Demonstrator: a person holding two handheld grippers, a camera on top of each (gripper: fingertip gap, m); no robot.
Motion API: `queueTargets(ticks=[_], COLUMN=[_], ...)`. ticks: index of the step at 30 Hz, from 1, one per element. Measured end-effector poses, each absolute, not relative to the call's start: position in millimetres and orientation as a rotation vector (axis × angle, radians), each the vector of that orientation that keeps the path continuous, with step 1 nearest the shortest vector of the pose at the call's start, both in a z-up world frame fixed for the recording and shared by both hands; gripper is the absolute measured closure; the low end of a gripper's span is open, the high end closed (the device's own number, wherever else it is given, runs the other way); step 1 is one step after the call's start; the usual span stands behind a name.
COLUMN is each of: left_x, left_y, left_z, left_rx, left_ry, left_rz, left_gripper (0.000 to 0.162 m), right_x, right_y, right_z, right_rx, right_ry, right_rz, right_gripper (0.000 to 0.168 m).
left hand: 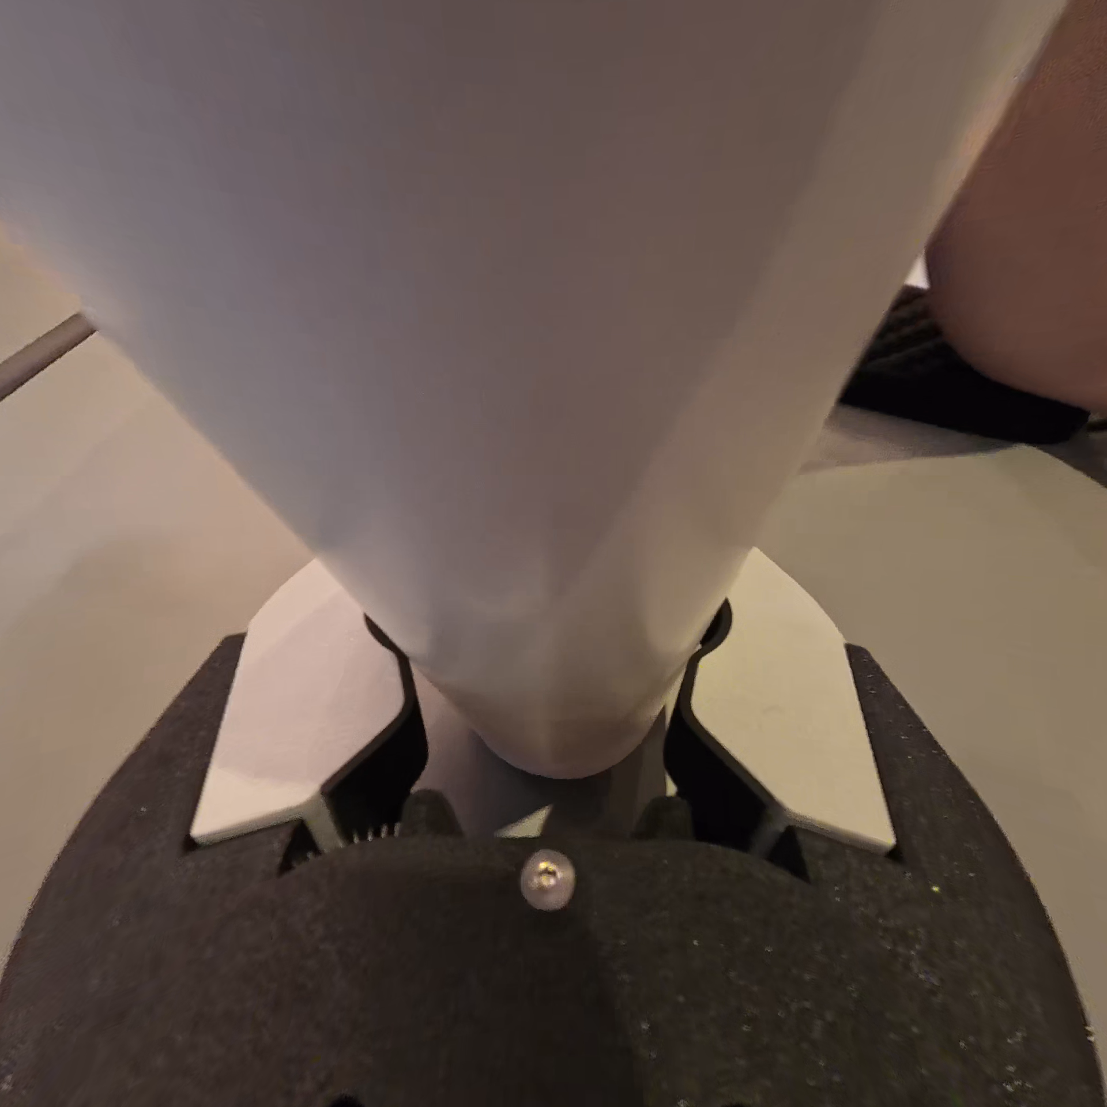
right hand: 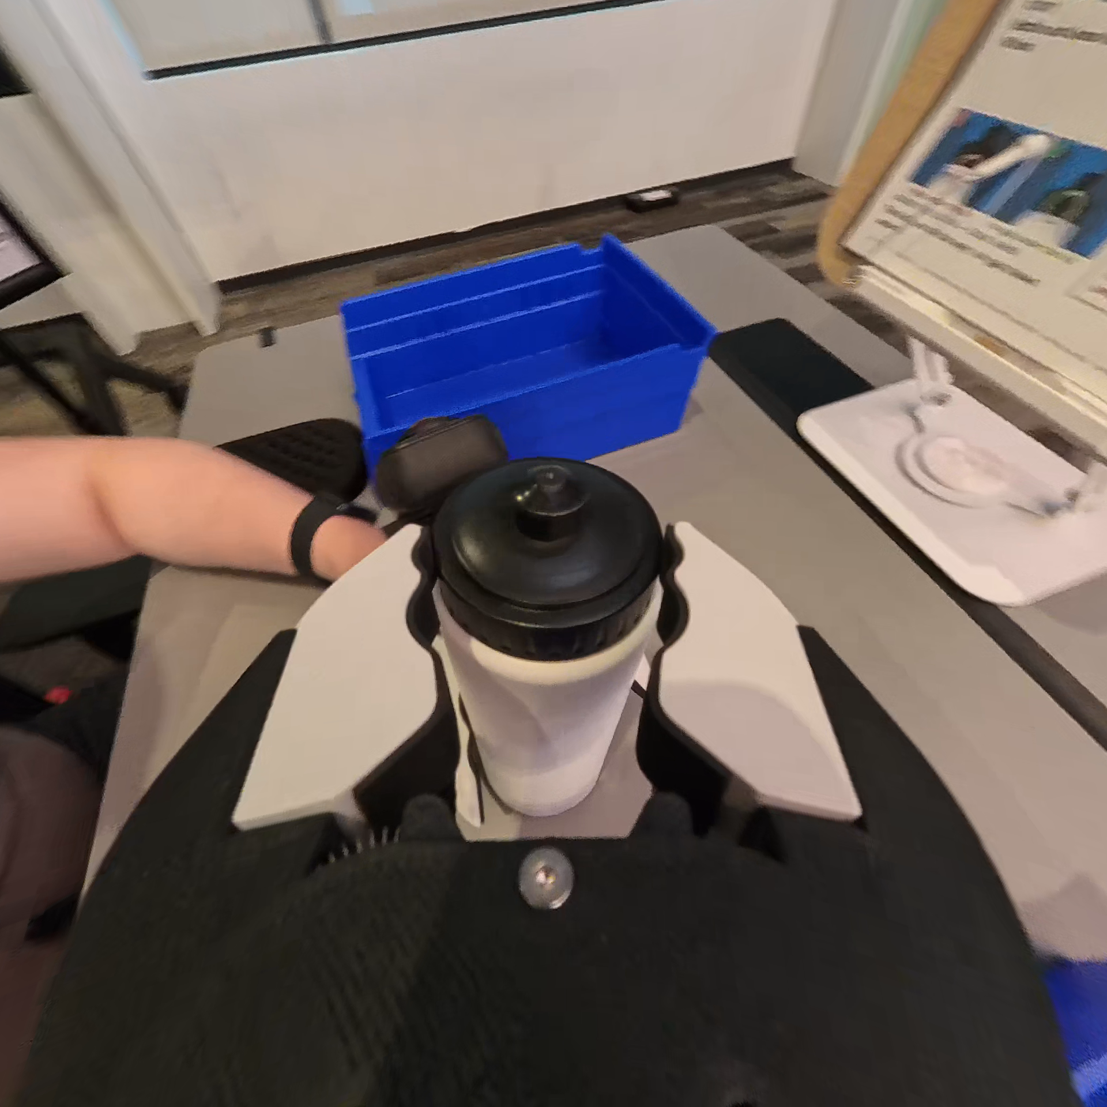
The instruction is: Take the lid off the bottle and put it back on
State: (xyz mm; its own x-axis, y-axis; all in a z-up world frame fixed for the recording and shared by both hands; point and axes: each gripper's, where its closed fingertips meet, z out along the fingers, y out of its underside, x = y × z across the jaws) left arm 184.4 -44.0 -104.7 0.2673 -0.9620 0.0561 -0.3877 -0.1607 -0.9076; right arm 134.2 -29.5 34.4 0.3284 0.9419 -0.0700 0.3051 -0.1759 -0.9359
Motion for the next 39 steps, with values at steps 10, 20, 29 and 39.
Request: queueTargets(ticks=[10,20,29,39], left_x=[180.7,183.4,180.3,177.6], left_y=[-44.0,-53.1,-46.7,-70.9], left_z=[-103.3,-105.8,-104.4,-109.7], left_rx=[-1.697,-1.698,-1.738,-1.696], left_ry=[1.245,1.311,1.248,1.479], left_rz=[-0.91,-0.898,-0.931,-0.913], left_gripper=[0.061,0.062,0.063,0.062], right_x=[132.2,124.8,126.0,130.0], right_y=[-32.5,-41.6,-32.0,-56.2], right_z=[34.3,37.9,37.2,32.6], right_rx=[-1.635,-1.592,-1.651,-1.527], right_ry=[-1.177,-1.184,-1.106,-1.364], right_rz=[0.884,1.026,0.878,1.011], right_gripper=[0.094,0.095,0.098,0.093])
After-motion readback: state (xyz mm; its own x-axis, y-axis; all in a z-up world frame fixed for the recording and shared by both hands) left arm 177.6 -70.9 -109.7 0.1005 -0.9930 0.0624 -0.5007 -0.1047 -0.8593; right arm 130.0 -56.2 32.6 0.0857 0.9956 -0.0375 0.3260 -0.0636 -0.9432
